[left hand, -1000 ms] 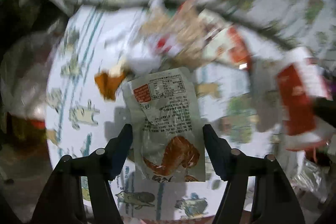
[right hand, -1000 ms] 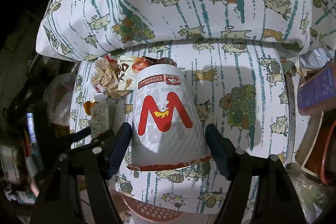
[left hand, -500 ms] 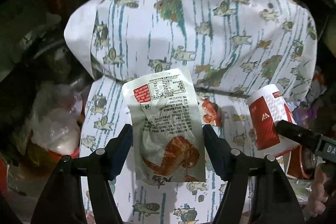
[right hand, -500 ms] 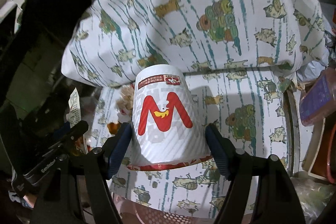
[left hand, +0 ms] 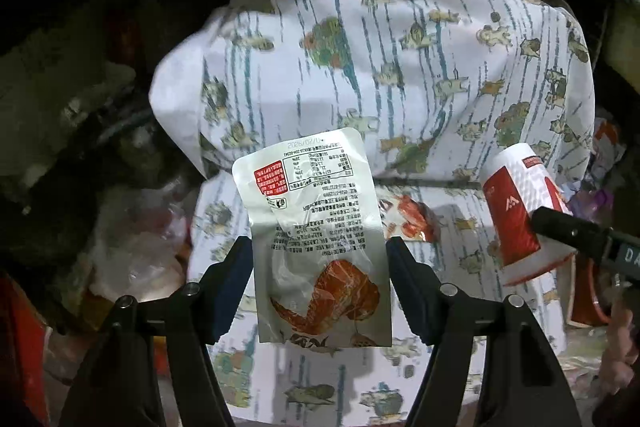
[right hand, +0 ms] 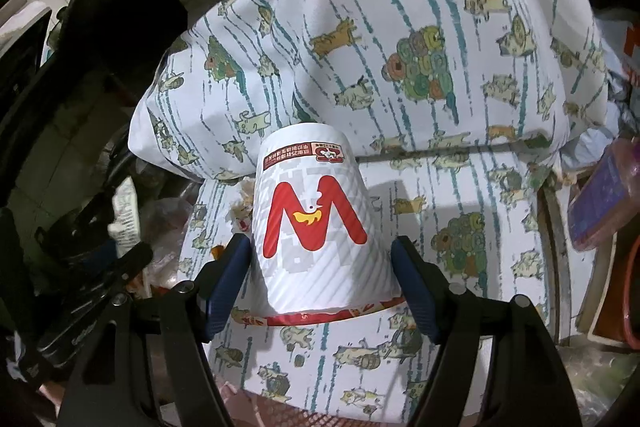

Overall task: Collect trash
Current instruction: 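Lift the cup and sauce packet off the seat and carry them over the basket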

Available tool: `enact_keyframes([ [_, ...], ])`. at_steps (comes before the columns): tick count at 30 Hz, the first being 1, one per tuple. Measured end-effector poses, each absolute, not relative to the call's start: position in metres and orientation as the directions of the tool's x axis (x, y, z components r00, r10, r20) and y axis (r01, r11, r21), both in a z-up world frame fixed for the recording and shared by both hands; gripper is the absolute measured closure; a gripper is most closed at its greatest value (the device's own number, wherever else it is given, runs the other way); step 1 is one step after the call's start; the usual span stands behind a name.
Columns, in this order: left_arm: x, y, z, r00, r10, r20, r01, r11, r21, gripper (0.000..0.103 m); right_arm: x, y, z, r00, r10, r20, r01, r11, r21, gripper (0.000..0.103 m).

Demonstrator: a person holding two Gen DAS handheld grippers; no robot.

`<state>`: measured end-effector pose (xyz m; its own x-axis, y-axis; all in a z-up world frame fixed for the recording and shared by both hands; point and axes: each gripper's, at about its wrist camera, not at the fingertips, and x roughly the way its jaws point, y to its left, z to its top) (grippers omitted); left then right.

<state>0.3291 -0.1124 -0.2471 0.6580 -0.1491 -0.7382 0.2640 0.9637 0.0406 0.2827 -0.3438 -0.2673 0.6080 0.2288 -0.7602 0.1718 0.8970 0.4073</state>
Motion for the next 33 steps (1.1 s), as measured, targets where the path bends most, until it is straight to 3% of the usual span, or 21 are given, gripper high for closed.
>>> enact_keyframes([
  [10, 0.295, -0.09, -0.208, 0.774, -0.141, -0.617, 0.232, 0.97, 0.069, 0.033, 0.277, -0.325, -0.247, 0.661, 0.256, -0.705, 0.088, 0.907, 0.413, 0.032],
  [15, 0.269, -0.078, -0.191, 0.765, -0.147, -0.627, 0.164, 0.986, -0.031, 0.033, 0.265, -0.309, -0.218, 0.712, 0.269, -0.648, 0.051, 0.901, 0.43, 0.032],
  [18, 0.251, -0.071, -0.181, 0.751, -0.188, -0.633, 0.171, 0.981, -0.09, 0.033, 0.247, -0.296, -0.196, 0.739, 0.257, -0.623, 0.022, 0.915, 0.403, 0.032],
  [26, 0.185, -0.051, -0.132, 0.811, -0.169, -0.56, 0.192, 0.981, -0.018, 0.033, 0.181, -0.263, -0.138, 0.779, 0.272, -0.566, -0.056, 0.928, 0.368, 0.032],
  [33, 0.141, -0.025, -0.113, 0.83, -0.261, -0.493, 0.239, 0.965, -0.109, 0.033, 0.123, -0.256, -0.12, 0.784, 0.319, -0.533, -0.093, 0.908, 0.408, 0.032],
])
